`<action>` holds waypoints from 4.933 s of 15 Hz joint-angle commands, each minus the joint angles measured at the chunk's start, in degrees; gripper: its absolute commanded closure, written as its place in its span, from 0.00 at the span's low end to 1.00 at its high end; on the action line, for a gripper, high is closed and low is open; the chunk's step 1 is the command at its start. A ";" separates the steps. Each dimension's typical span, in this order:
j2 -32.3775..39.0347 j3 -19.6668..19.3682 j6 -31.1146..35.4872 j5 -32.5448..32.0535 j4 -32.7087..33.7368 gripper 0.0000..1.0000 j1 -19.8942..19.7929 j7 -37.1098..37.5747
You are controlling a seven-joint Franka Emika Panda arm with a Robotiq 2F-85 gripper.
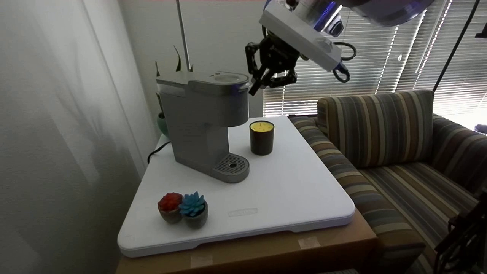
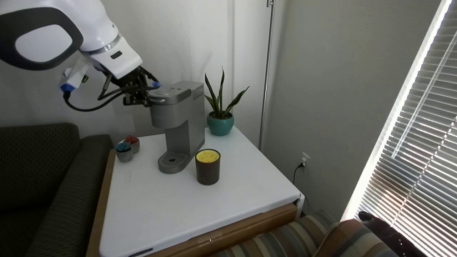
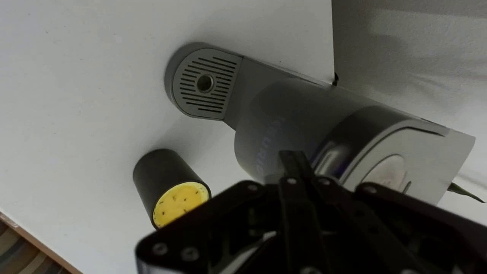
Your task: Open the coffee maker lid
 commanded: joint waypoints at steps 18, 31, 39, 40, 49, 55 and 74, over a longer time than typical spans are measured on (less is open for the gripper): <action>-0.69 -13.68 4.39 -4.56 -2.58 1.00 10.05 1.23; 2.13 -4.56 -0.95 -3.46 2.21 1.00 4.73 1.65; 3.29 -3.56 0.81 -3.82 3.29 1.00 3.33 -0.01; 3.32 -3.53 0.90 -3.80 3.37 1.00 3.32 -0.25; 1.19 -8.22 4.13 -9.16 1.78 1.00 7.60 1.73; -0.08 -13.13 6.93 -12.10 1.67 1.00 12.14 2.17; 0.35 -26.82 7.63 -14.45 6.68 1.00 24.39 0.92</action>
